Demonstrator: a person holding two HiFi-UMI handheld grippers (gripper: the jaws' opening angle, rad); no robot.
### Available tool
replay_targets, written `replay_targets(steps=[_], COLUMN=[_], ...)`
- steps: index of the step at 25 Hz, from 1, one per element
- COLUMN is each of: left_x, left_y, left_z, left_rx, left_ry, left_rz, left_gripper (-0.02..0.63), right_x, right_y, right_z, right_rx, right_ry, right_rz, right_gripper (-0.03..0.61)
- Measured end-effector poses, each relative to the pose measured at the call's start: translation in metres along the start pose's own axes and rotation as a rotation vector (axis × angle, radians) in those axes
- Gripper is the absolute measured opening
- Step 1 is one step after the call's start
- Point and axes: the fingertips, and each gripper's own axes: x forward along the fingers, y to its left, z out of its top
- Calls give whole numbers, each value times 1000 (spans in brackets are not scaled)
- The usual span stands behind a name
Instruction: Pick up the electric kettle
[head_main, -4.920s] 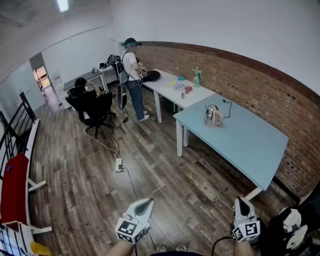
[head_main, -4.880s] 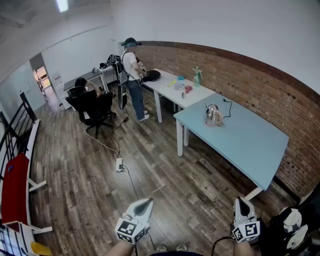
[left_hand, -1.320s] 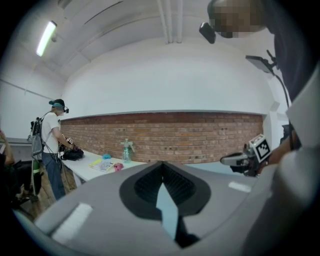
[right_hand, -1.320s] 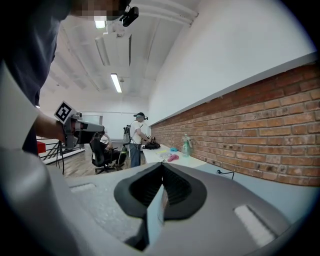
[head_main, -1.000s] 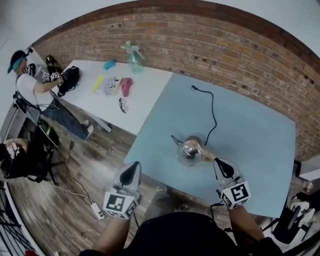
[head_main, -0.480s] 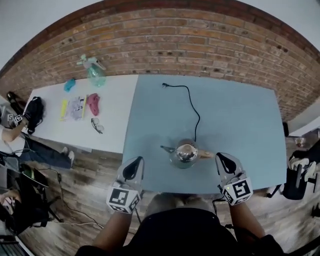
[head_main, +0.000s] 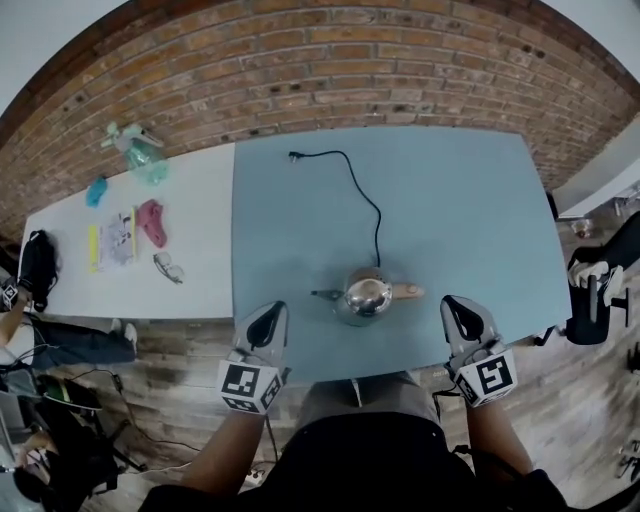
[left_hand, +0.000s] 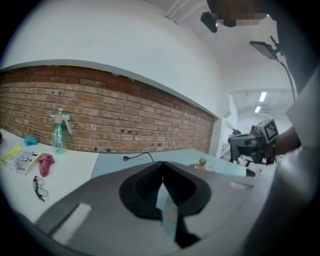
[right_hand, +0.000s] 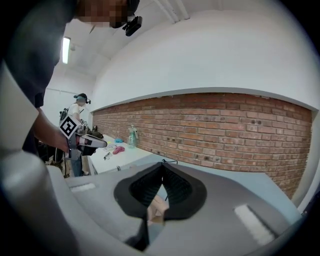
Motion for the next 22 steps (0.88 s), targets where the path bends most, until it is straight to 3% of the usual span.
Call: replay_targets(steps=[4,8,15,22], left_x=[15,23,39,54], left_y=[-9,-19,-37,-37], left_z=[-7,-24,-61,-76], left_rx=[-5,3,-58,-76], left_ry=[10,24,76,114], left_rz=[-27,-37,-67,-52], left_gripper=[5,8,103,186], right_x=[4,14,30,41], right_y=[-3,0,-8,-1], right_z=[-11,-26,-67,-89], right_rx=[-6,-28,-111,-124], right_ry=[2,0,93,95], right_rz=[33,90,140,202], right_gripper=[3,52,141,227])
